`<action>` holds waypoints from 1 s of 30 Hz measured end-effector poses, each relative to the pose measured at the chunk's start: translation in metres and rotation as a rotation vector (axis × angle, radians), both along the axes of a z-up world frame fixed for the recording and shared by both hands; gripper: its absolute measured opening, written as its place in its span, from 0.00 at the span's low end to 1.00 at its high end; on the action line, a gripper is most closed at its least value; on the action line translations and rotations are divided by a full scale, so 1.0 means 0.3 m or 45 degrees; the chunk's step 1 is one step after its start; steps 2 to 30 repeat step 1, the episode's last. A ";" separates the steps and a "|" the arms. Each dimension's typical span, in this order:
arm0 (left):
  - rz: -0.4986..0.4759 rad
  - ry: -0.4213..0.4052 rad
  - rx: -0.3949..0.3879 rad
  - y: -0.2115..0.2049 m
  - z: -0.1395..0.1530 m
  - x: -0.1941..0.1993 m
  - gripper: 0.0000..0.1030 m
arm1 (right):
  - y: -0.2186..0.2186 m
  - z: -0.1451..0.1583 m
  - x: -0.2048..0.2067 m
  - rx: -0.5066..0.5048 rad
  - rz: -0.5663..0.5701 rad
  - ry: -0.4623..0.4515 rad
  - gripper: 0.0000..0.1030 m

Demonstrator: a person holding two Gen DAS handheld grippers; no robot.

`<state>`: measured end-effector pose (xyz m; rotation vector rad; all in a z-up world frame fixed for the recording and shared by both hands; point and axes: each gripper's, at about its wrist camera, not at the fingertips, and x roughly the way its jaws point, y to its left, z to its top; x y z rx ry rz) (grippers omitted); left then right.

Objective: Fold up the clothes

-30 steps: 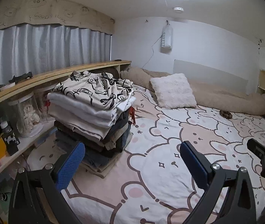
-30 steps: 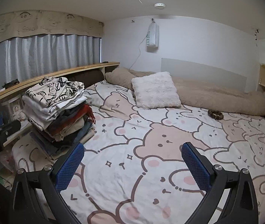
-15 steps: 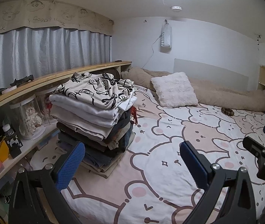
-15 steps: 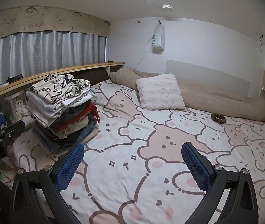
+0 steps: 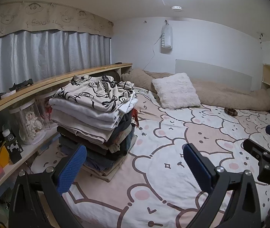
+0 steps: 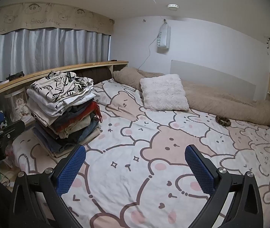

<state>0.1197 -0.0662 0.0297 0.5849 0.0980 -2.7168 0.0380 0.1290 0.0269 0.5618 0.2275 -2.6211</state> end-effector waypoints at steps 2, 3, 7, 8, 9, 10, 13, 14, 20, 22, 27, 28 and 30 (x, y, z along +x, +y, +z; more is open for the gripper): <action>-0.001 -0.001 0.000 0.001 0.000 0.000 1.00 | -0.001 -0.002 0.000 0.002 0.000 -0.001 1.00; -0.001 -0.001 0.000 0.001 0.000 0.000 1.00 | -0.001 -0.002 0.000 0.002 0.000 -0.001 1.00; -0.001 -0.001 0.000 0.001 0.000 0.000 1.00 | -0.001 -0.002 0.000 0.002 0.000 -0.001 1.00; -0.001 -0.001 0.000 0.001 0.000 0.000 1.00 | -0.001 -0.002 0.000 0.002 0.000 -0.001 1.00; -0.001 -0.001 0.000 0.001 0.000 0.000 1.00 | -0.001 -0.002 0.000 0.002 0.000 -0.001 1.00; -0.001 -0.001 0.000 0.001 0.000 0.000 1.00 | -0.001 -0.002 0.000 0.002 0.000 -0.001 1.00; -0.001 -0.001 0.000 0.001 0.000 0.000 1.00 | -0.001 -0.002 0.000 0.002 0.000 -0.001 1.00; -0.001 -0.001 0.000 0.001 0.000 0.000 1.00 | -0.001 -0.002 0.000 0.002 0.000 -0.001 1.00; -0.001 -0.001 0.000 0.001 0.000 0.000 1.00 | -0.001 -0.002 0.000 0.002 0.000 -0.001 1.00; -0.001 -0.001 0.000 0.001 0.000 0.000 1.00 | -0.001 -0.002 0.000 0.002 0.000 -0.001 1.00; -0.001 -0.001 0.000 0.001 0.000 0.000 1.00 | -0.001 -0.002 0.000 0.002 0.000 -0.001 1.00; -0.001 -0.001 0.000 0.001 0.000 0.000 1.00 | -0.001 -0.002 0.000 0.002 0.000 -0.001 1.00; -0.001 -0.001 0.000 0.001 0.000 0.000 1.00 | -0.001 -0.002 0.000 0.002 0.000 -0.001 1.00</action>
